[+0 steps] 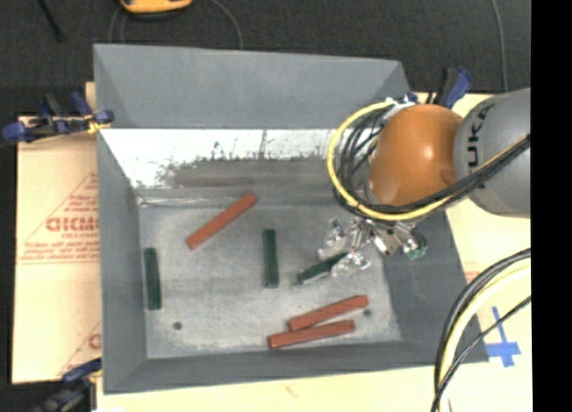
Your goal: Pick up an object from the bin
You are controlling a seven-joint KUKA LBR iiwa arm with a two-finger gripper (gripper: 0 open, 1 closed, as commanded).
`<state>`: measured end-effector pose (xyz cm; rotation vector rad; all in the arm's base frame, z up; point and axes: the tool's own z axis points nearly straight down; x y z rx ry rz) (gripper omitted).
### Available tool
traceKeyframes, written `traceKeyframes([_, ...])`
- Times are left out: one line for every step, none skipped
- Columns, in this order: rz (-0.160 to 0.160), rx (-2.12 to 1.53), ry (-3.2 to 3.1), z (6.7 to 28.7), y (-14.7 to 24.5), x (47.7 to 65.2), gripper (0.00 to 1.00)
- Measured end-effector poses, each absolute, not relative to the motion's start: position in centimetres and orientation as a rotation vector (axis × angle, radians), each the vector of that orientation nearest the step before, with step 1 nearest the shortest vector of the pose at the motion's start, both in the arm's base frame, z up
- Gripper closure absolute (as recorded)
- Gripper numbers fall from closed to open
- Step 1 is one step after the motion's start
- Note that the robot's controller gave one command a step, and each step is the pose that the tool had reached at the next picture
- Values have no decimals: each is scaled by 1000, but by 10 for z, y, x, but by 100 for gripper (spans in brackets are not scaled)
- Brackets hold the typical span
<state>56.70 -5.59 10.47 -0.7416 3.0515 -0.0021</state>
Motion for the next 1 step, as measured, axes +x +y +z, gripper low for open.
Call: traceKeyframes([-1, -710, 3056, 239, -54, 554, 100])
